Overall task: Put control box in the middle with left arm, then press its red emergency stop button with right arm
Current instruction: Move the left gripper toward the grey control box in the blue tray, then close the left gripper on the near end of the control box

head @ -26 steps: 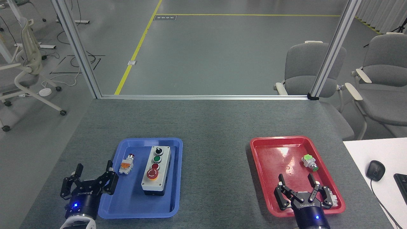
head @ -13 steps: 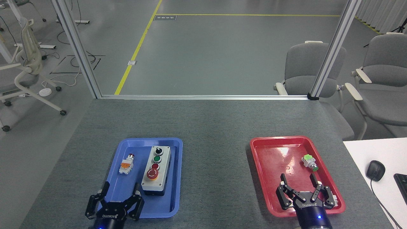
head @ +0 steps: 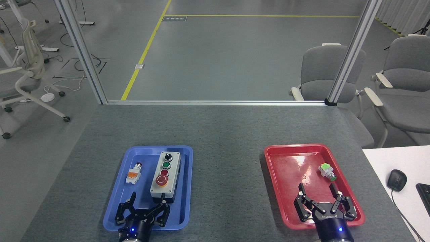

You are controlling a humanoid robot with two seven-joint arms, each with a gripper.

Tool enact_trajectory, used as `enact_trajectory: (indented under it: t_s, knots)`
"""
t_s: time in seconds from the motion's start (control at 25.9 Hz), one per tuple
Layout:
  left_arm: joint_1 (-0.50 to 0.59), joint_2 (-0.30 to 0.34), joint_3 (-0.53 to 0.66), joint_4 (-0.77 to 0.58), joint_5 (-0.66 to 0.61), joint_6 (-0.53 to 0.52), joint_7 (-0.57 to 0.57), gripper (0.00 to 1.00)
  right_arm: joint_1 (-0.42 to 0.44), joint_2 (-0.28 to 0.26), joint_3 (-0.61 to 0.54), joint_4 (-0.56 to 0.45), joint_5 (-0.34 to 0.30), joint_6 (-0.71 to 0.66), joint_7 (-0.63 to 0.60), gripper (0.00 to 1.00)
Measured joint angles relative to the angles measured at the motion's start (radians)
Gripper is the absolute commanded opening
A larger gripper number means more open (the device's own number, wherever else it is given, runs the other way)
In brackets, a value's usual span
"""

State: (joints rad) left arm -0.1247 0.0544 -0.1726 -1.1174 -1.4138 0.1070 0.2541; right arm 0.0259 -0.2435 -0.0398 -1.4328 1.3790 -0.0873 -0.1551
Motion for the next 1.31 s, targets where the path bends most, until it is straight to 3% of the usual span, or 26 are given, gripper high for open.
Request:
enact_trajectory:
  t_s: [0.31, 0.7, 1.31]
  knots:
    - [0.011, 0.014, 0.010, -0.011, 0.009, -0.046, 0.000, 0.99, 0.000, 0.002, 0.000, 0.000, 0.001, -0.003, 0.000, 0.98]
    - [0.101, 0.023, 0.046, -0.156, 0.034, -0.178, 0.002, 0.99, -0.005, 0.008, 0.000, 0.000, 0.003, -0.006, 0.002, 0.98]
    - [0.041, -0.023, -0.050, -0.090, 0.021, -0.136, -0.012, 0.99, -0.008, 0.008, 0.000, 0.000, 0.002, -0.021, 0.003, 0.98]
